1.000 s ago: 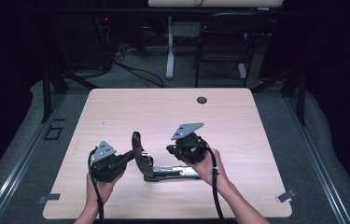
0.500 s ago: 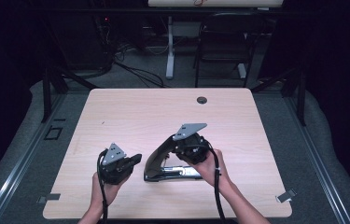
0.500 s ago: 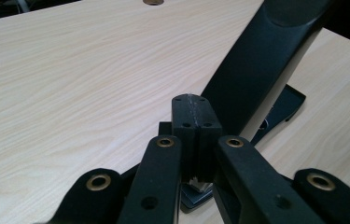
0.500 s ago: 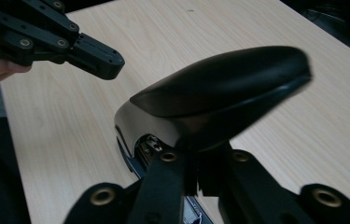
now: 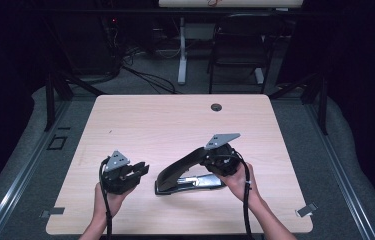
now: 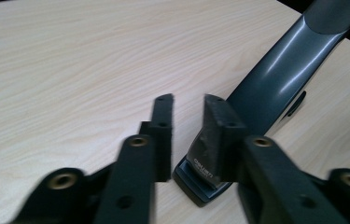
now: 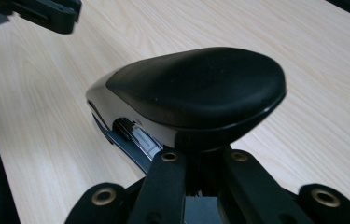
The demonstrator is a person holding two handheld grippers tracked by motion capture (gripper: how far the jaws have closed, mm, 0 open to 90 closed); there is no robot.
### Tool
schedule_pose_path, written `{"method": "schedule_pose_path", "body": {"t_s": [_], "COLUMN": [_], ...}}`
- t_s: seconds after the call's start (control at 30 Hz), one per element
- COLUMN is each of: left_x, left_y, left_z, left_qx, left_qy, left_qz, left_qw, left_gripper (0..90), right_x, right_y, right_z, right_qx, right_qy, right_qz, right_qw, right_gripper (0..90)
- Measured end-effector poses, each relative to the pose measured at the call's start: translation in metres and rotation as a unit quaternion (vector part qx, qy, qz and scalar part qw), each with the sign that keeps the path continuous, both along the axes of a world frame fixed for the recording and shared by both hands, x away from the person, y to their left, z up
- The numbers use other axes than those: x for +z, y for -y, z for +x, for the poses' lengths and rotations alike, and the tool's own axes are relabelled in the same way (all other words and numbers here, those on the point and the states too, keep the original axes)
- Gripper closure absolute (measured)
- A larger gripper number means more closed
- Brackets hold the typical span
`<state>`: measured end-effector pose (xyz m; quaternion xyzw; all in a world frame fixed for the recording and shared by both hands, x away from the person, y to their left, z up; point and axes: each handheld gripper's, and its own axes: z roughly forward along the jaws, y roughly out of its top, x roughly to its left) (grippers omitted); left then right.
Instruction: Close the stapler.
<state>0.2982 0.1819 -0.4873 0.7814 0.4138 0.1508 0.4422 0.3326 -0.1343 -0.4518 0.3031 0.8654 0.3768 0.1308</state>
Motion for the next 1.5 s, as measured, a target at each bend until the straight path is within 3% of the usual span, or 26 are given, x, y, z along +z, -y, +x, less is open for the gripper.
{"method": "schedule_pose_path", "body": {"t_s": [0.2, 0.4, 0.53, 0.73, 1.03, 1.5], "left_x": [-0.001, -0.001, -0.001, -0.001, -0.002, -0.004], "left_y": [-0.008, -0.013, -0.014, -0.019, -0.021, -0.020], "left_z": [0.006, 0.008, 0.009, 0.010, 0.011, 0.012], "left_qx": [0.005, 0.010, 0.030, 0.045, 0.044, 0.049], "left_qy": [-0.025, -0.033, -0.035, -0.033, -0.041, -0.040], "left_qz": [-0.005, 0.006, 0.010, 0.010, 0.009, 0.020], "left_qw": [0.9997, 0.9994, 0.9989, 0.9984, 0.9982, 0.9978], "left_gripper": [40.1, 27.5, 17.3, 13.6, 10.5, 3.3], "right_x": [-0.004, -0.012, -0.019, -0.025, -0.030, -0.041], "right_y": [0.005, 0.011, 0.016, 0.015, 0.016, 0.026], "right_z": [0.002, 0.005, 0.010, 0.011, 0.013, 0.023], "right_qx": [-0.006, -0.014, -0.021, -0.019, -0.022, -0.038], "right_qy": [-0.008, -0.019, -0.030, -0.038, -0.043, -0.070], "right_qz": [-0.016, -0.029, -0.030, -0.041, -0.053, -0.062], "right_qw": [0.9998, 0.9993, 0.9989, 0.9982, 0.9974, 0.9949], "right_gripper": [90.0, 90.0, 90.0, 90.0, 89.8, 90.0]}}
